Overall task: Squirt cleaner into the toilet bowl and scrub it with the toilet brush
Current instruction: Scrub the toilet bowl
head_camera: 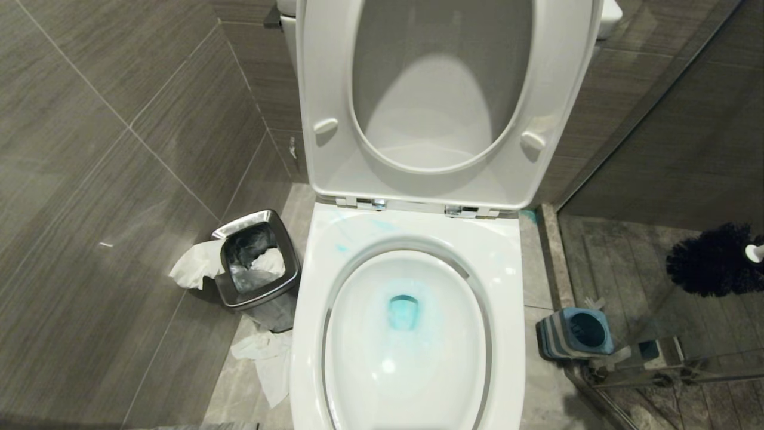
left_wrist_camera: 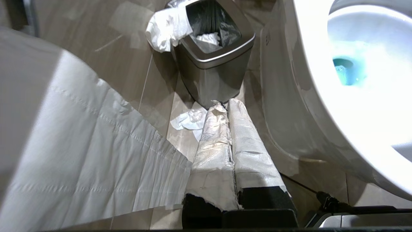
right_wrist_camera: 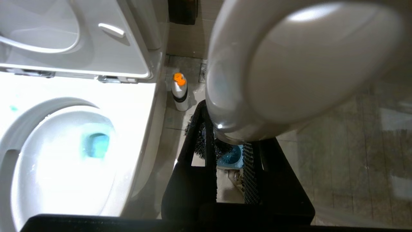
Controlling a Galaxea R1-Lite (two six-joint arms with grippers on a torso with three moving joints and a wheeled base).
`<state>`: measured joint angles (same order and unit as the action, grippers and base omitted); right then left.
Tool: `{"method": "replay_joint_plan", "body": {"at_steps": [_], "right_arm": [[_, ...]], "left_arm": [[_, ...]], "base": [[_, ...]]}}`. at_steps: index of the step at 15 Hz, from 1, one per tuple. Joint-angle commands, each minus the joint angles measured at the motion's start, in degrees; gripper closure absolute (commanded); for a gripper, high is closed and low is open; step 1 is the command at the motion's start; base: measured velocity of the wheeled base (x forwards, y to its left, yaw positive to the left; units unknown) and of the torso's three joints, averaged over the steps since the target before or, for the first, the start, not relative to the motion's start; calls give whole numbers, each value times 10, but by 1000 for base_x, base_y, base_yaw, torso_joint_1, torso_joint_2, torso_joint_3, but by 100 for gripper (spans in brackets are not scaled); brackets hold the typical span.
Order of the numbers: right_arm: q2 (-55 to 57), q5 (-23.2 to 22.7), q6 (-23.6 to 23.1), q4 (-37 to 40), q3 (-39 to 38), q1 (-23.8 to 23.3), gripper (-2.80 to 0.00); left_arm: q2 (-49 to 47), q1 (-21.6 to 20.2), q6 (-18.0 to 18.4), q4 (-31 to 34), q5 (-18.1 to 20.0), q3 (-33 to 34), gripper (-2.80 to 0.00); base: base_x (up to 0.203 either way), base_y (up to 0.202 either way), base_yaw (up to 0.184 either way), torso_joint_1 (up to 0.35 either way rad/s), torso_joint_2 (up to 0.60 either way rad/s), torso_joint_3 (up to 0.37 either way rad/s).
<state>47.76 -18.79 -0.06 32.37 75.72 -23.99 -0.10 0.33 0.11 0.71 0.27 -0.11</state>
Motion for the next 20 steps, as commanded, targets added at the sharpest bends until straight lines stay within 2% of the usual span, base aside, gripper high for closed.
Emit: {"method": "replay_joint_plan", "body": {"at_steps": [1,8,14,18,20], "right_arm": [[4,-1,-1,8,1,0,0],[29,-1,-1,7,3,1,0],[59,0,-7,5,6,2,0],[106,24,-10,4,31,49,0],[138,77,-10,-2,52,107,0]], "left_arm": [[0,0,0,0,0,0,0],[0,0,0,0,0,0,0],[0,0,1,0,0,0,0],[0,0,2,0,0,0,0],[0,0,2,0,0,0,0]], "base": [[0,0,0,-4,-2,206],[0,0,0,2,-1,195],[0,0,0,1,-1,28],[0,0,0,0,0,0],[0,0,0,0,0,0]]}}
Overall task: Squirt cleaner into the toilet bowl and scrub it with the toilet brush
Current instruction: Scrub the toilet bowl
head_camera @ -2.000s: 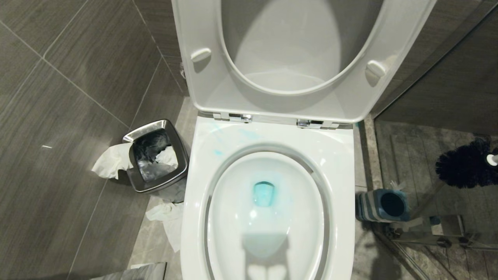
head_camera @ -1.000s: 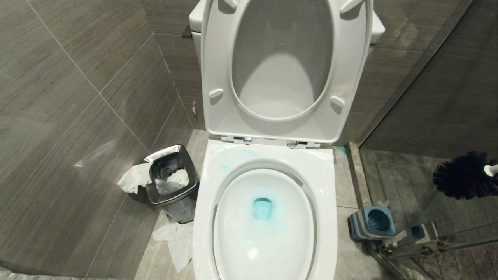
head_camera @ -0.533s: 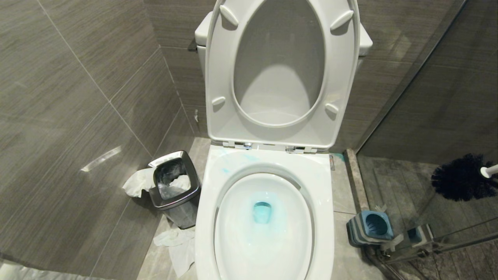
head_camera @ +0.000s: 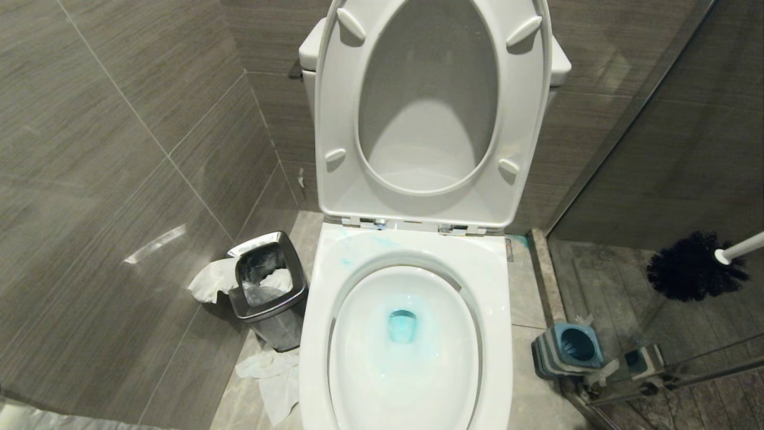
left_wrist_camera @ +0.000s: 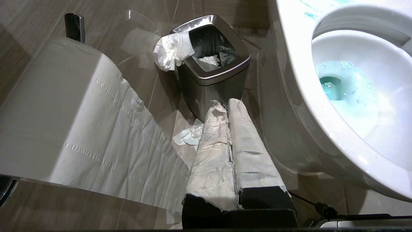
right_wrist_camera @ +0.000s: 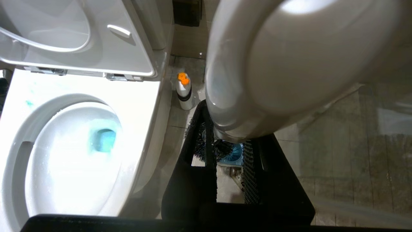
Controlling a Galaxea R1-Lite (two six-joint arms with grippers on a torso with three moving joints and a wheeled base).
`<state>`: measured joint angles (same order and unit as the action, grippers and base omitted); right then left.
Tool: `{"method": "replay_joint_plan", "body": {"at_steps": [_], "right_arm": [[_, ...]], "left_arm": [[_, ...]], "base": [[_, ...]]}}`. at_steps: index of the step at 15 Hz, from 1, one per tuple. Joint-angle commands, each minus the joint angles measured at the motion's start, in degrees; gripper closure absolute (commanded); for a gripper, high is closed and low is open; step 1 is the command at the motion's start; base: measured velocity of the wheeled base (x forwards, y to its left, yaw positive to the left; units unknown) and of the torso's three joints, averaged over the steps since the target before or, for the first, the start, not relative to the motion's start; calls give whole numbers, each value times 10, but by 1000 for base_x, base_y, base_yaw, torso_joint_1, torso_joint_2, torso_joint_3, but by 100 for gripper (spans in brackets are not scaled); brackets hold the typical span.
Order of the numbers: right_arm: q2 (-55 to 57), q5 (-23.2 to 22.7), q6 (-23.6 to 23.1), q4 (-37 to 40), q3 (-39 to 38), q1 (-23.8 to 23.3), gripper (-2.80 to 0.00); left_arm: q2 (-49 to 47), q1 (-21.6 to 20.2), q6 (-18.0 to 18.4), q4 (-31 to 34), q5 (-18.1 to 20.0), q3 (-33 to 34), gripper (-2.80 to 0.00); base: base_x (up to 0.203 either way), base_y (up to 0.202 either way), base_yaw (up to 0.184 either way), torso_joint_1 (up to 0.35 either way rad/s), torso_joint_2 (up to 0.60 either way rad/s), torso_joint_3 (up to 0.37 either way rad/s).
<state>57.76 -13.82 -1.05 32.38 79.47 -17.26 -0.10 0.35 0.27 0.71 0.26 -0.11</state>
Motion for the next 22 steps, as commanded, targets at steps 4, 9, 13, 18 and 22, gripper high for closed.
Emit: {"method": "replay_joint_plan", "body": {"at_steps": [4,9,13,18,22], "right_arm": [[75,181,8,-46,22,235,0],[170,414,63,-111,31,497,0],[240,476,103,-136,65,577,0],[310,496,127,-137,122,629,0],[347,500,154,-133,125,668,0]], "left_arm": [[0,0,0,0,0,0,0],[0,0,0,0,0,0,0],[0,0,-1,0,0,0,0],[0,0,-2,0,0,0,0],[0,0,-2,0,0,1,0]], "base": [[0,0,0,0,0,0],[0,0,0,0,0,0],[0,0,0,0,0,0],[0,0,0,0,0,0],[0,0,0,0,0,0]]}}
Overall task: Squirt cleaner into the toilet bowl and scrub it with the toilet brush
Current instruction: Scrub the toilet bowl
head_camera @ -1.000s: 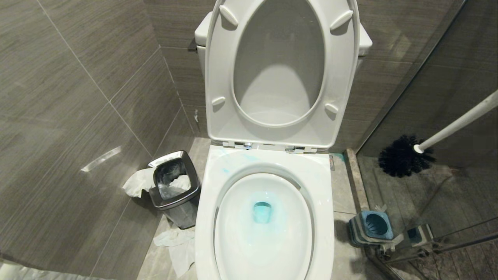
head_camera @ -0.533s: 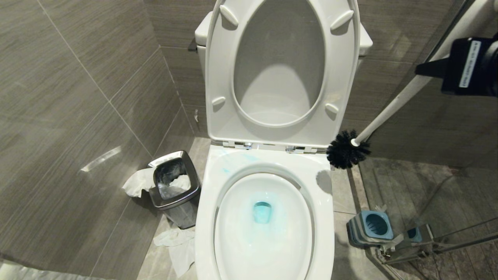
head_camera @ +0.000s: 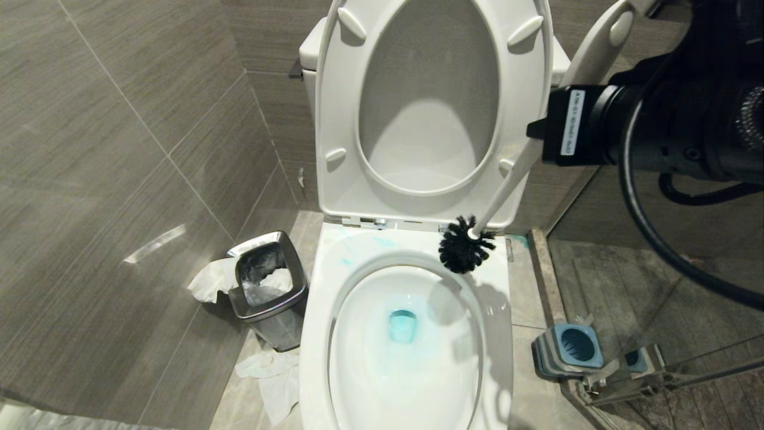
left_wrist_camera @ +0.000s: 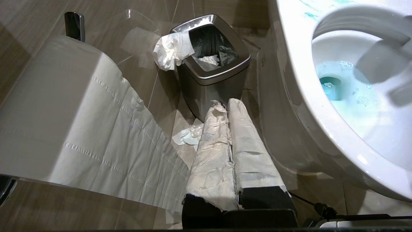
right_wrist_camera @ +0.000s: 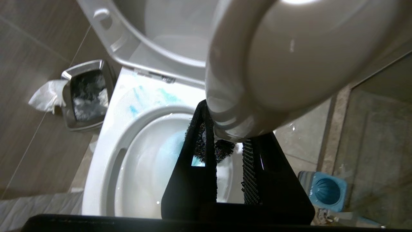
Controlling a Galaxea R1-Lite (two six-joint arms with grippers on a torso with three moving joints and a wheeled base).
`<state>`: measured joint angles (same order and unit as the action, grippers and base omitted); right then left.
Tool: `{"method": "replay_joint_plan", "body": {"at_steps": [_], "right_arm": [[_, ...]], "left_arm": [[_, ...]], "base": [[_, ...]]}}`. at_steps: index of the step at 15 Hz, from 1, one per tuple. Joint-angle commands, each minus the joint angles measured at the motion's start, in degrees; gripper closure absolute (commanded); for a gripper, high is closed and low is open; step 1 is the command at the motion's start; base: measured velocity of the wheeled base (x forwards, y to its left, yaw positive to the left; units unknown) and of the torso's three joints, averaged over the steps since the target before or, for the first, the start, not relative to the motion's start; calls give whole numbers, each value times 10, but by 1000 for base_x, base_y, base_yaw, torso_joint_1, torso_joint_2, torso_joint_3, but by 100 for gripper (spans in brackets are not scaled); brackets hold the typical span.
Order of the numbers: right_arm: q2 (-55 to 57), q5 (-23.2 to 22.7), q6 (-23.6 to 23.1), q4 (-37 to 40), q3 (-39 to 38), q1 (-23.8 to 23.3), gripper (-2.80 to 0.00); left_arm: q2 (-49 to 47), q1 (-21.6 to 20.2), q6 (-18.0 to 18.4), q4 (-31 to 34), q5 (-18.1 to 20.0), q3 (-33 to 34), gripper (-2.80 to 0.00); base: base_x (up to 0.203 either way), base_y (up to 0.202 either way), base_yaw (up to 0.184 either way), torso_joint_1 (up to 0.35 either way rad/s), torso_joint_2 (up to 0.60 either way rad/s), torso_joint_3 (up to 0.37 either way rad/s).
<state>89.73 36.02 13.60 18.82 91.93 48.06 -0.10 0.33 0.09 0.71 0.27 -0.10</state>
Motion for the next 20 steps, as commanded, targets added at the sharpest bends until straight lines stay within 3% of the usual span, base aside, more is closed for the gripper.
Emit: {"method": "replay_joint_plan", "body": {"at_steps": [1,11,20], "right_arm": [[36,1,14,4,-1,21,0],[138,-15,94,-1,-33,32,0],[299,-57,99,-113,-27,-43,0]], "left_arm": [[0,-1,0,0,0,0,0],[0,0,0,0,0,0,0],[0,0,0,0,0,0,0]], "base": [[0,0,0,0,0,0],[0,0,0,0,0,0],[0,0,0,0,0,0]]}}
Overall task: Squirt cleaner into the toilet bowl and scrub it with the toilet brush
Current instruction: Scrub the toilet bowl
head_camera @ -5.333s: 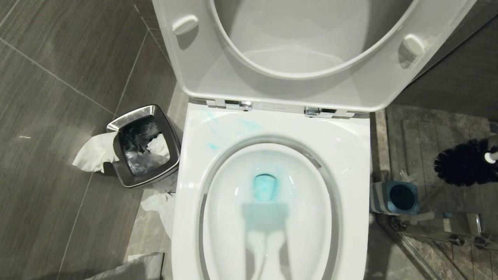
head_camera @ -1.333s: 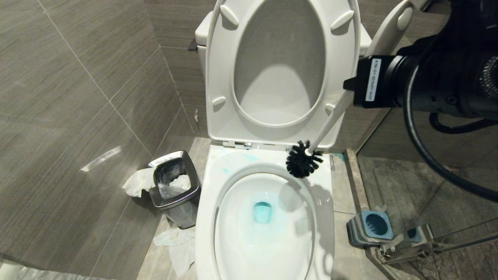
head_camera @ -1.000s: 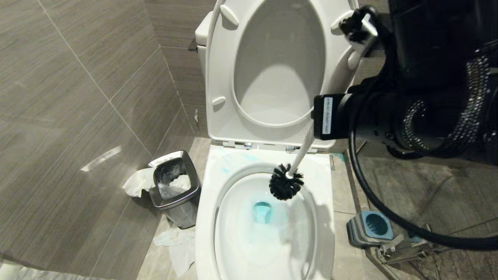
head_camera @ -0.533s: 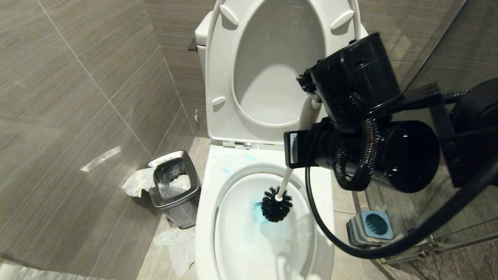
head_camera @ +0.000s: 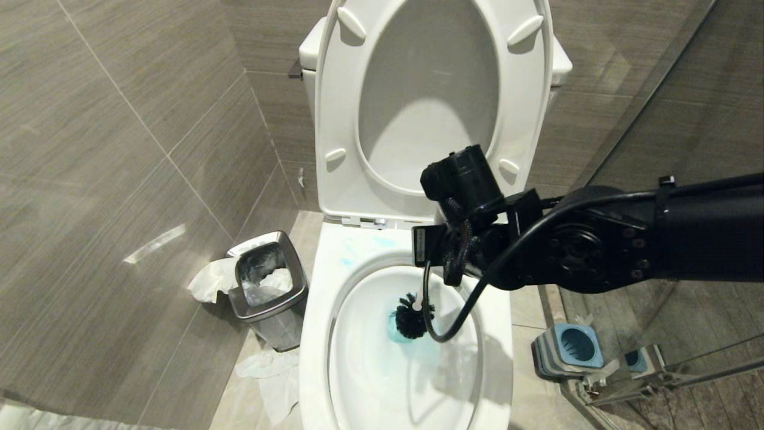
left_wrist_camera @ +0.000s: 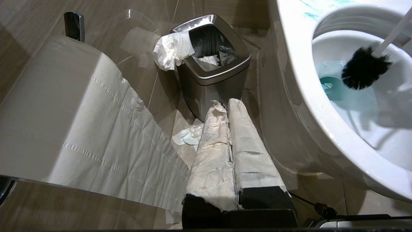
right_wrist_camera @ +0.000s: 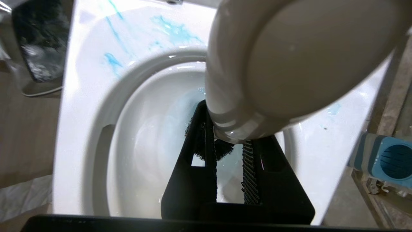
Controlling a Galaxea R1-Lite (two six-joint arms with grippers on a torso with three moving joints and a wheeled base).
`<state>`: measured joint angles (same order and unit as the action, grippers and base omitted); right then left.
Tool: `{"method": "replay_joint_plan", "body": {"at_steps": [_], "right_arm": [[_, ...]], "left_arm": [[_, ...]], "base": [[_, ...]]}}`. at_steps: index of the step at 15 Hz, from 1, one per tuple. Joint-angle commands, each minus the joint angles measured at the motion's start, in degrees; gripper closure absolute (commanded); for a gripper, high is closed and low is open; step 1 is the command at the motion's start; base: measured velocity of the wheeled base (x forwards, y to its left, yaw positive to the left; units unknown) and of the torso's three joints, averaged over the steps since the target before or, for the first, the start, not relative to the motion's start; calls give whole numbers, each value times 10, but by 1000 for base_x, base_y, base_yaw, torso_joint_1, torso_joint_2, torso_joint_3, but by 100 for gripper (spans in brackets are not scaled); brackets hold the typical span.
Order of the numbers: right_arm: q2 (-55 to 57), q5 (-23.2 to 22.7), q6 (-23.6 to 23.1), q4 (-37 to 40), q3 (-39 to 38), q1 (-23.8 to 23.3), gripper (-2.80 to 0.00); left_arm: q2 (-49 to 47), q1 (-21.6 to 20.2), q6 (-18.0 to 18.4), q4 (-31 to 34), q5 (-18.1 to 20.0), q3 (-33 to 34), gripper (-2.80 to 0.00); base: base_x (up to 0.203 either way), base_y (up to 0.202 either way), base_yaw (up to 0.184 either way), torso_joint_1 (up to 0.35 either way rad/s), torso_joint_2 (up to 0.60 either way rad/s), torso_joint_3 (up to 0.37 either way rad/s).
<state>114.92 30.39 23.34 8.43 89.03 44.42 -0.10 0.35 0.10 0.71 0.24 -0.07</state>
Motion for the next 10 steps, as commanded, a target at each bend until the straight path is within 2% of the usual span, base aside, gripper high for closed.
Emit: {"method": "replay_joint_plan", "body": {"at_steps": [1,3,7,10], "right_arm": [[68,-2,1,-28,5,-8,0],[114,-1,-2,-64,16,-10,0],[185,2,-2,-87,49,-14,0],[171,10,-5,-86,72,-17,0]], "left_arm": [[0,0,0,0,0,0,0],[0,0,0,0,0,0,0],[0,0,2,0,1,0,0],[0,0,2,0,1,0,0]], "base": [[0,0,0,0,0,0],[0,0,0,0,0,0],[0,0,0,0,0,0],[0,0,0,0,0,0]]}}
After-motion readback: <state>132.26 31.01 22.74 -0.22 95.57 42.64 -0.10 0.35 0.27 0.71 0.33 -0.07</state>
